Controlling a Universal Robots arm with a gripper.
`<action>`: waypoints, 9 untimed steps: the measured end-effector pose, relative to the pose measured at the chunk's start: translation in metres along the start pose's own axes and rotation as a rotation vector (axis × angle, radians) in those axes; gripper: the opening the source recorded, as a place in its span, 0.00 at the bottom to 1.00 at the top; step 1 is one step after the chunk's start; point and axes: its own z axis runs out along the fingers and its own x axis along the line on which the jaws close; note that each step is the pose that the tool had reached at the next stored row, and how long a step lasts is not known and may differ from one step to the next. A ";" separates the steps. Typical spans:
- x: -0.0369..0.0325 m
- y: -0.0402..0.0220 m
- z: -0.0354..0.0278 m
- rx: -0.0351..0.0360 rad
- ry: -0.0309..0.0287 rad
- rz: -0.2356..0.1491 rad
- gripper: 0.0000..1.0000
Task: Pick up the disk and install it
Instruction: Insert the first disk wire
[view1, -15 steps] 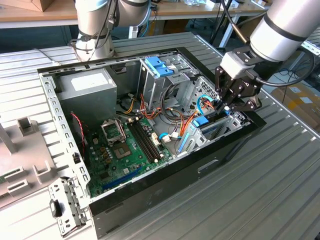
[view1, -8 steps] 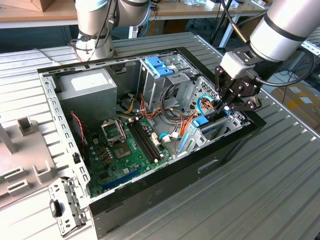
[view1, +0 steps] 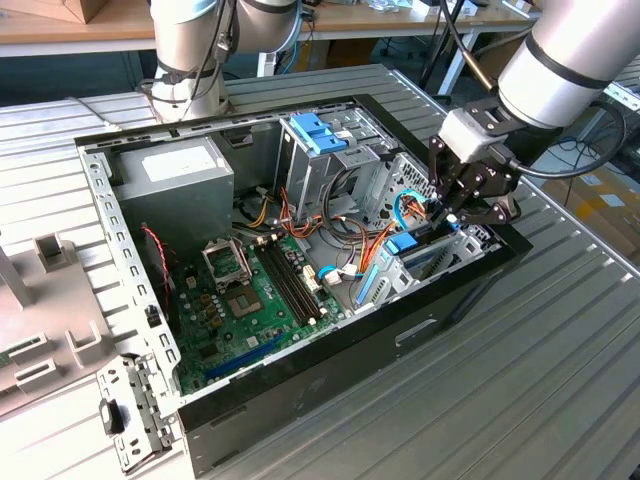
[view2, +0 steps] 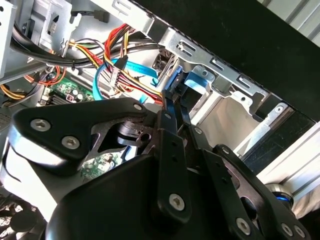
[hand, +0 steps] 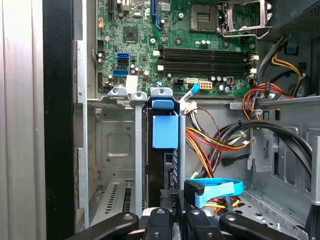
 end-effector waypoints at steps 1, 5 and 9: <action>0.0001 0.0000 0.0003 0.0000 0.0002 0.000 0.17; 0.0002 0.0000 0.0007 0.0000 0.0001 0.000 0.17; 0.0003 0.0000 0.0011 0.0000 0.0000 0.000 0.24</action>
